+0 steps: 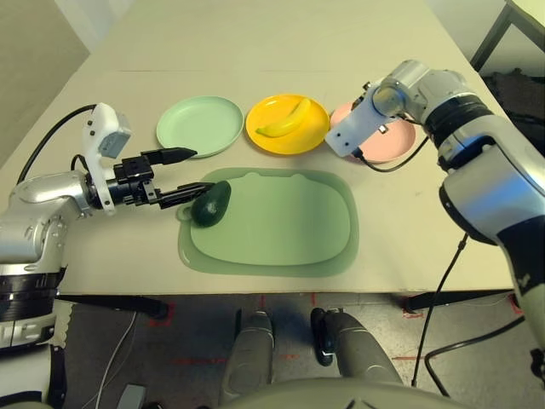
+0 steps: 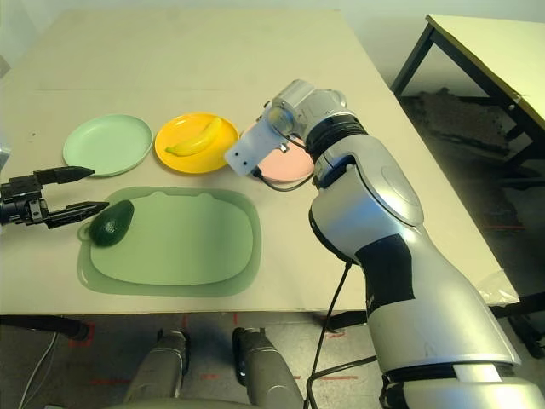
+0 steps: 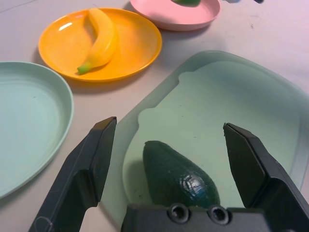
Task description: Place the fruits into color-matched plates.
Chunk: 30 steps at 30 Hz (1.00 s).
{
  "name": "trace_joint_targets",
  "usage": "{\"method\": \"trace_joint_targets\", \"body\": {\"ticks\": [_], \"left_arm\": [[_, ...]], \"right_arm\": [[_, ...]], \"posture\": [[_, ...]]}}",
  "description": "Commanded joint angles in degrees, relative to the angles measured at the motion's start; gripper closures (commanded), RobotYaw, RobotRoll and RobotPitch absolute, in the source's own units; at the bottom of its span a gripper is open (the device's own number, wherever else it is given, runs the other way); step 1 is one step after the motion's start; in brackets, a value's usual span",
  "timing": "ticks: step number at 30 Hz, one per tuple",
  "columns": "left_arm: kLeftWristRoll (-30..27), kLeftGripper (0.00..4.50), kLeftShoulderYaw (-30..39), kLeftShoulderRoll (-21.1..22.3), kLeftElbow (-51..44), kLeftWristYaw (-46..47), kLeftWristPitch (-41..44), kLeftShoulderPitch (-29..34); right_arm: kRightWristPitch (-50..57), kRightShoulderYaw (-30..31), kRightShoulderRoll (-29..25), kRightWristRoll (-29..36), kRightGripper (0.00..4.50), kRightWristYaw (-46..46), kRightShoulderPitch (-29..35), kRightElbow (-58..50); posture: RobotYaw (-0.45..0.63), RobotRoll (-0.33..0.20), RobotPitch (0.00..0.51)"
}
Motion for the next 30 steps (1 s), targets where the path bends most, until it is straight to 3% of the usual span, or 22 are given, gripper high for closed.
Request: {"method": "trace_joint_targets", "body": {"ticks": [1, 27, 28, 30], "left_arm": [[0.16, 0.0, 0.43, 1.05, -1.18, -0.26, 0.7, 1.15], [-0.69, 0.0, 1.58, 1.96, -3.94, 0.27, 1.81, 3.93], [-0.55, 0.0, 1.3, 1.86, -3.85, 0.24, 1.65, 3.71], [-0.01, 0.0, 0.75, 1.8, -3.54, 0.11, 1.06, 3.42]], "right_arm": [[0.95, 0.18, 0.0, -0.57, 2.53, -0.88, 1.9, 0.45], [3.26, -0.33, -0.28, -0.41, 2.53, -1.4, 5.01, 0.61], [3.32, -0.44, -0.3, -0.31, 1.77, -1.5, 5.03, 0.6], [3.44, -0.49, -0.35, -0.29, 1.18, -1.7, 5.03, 0.6]], "posture": [[0.07, 0.0, 0.221], [0.08, 0.0, 0.247], [0.07, 0.0, 0.245], [0.07, 0.0, 0.238]]}}
